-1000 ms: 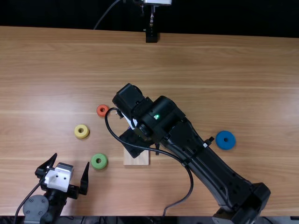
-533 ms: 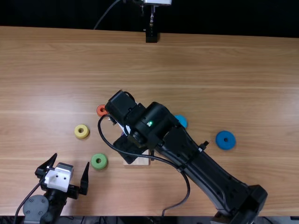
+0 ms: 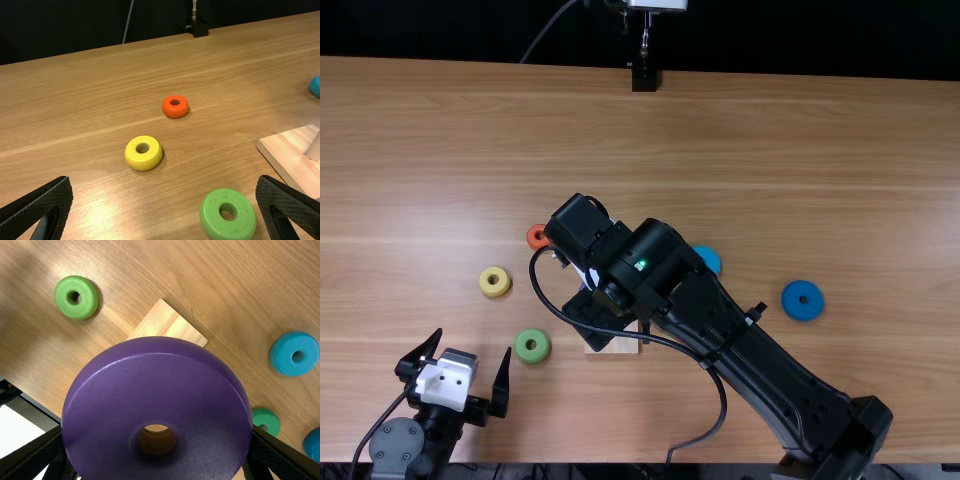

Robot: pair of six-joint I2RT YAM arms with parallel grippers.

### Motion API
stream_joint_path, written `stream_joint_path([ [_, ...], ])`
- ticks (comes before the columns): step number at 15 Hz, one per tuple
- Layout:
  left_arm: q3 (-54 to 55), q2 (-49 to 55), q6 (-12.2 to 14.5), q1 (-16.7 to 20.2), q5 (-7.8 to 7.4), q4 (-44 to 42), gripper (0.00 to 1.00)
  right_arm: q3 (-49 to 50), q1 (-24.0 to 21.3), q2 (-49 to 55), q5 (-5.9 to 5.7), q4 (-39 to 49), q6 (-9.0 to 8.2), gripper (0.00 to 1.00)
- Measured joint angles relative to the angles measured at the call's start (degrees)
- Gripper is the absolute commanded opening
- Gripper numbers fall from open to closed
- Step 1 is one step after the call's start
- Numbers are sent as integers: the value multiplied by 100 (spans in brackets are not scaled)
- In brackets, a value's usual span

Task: Build the Hanoi tower: stack the rings onto the peg from bottom to top in this color order: purple, dark blue, light blue, dark green, light green, yellow, orange.

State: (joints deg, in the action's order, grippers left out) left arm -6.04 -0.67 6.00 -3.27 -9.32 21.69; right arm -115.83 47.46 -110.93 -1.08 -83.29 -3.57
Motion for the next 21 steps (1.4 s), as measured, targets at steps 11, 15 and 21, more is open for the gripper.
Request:
stream_joint_path([
  [11,0,0,2,0,-2,-2,100,2,-186,0,0,13,11,0],
  [15,0,0,2,-2,2,2,100,2,-289,0,0,-2,9,0],
  [21,0,0,0,0,-2,0,100,13,-286,0,0,2,7,0],
])
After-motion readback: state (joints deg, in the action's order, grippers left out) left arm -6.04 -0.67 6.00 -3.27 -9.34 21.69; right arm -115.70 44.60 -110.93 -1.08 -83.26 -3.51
